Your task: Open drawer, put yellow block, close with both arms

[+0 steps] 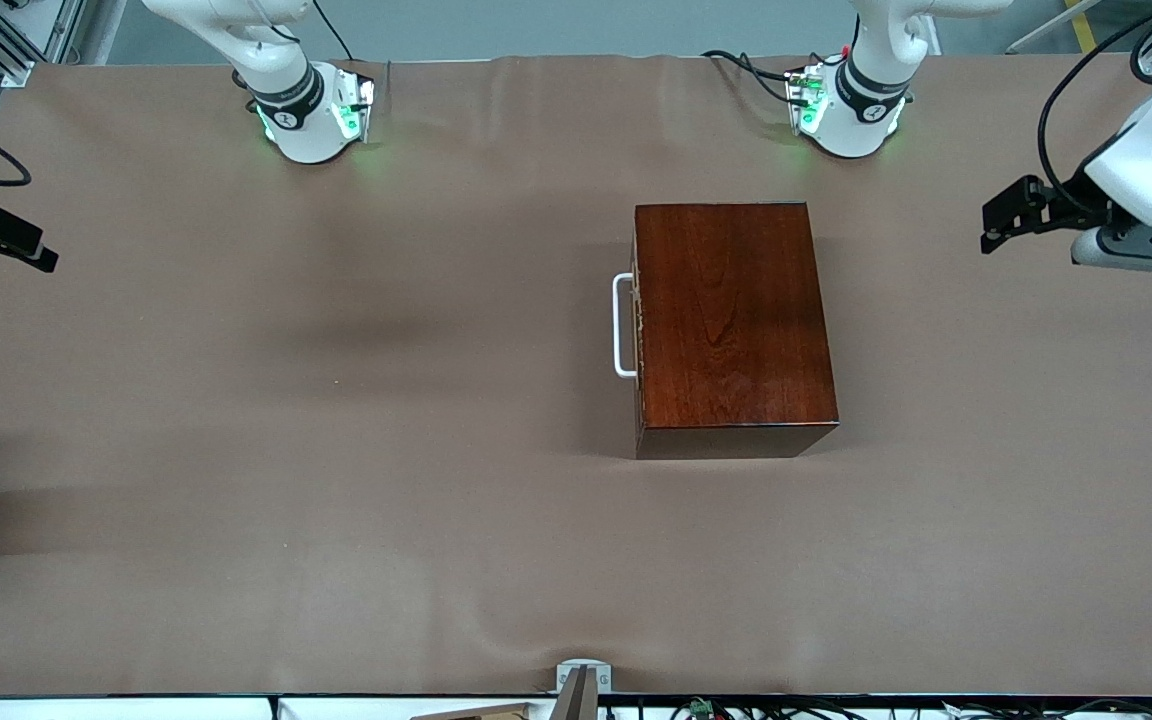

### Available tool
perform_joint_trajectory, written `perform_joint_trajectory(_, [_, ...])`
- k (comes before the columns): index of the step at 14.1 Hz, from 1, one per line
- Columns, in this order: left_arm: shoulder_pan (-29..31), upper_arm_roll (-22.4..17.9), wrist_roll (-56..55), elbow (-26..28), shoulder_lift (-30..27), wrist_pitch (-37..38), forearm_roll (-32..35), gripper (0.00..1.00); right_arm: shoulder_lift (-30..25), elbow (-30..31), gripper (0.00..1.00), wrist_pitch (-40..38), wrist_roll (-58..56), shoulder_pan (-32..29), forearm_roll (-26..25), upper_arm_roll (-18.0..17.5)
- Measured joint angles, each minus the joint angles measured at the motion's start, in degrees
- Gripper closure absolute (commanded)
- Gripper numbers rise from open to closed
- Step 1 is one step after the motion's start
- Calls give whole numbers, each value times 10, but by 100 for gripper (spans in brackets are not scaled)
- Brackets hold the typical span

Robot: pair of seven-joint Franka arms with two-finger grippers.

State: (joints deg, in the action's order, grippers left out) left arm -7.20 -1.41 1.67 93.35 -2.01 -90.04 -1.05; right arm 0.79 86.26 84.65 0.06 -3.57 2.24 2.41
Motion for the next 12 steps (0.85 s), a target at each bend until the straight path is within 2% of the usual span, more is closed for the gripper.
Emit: perform_joint_trajectory(12, [5, -1, -1, -11, 10, 0, 0, 0, 0, 0, 0, 0, 0, 0, 0, 0])
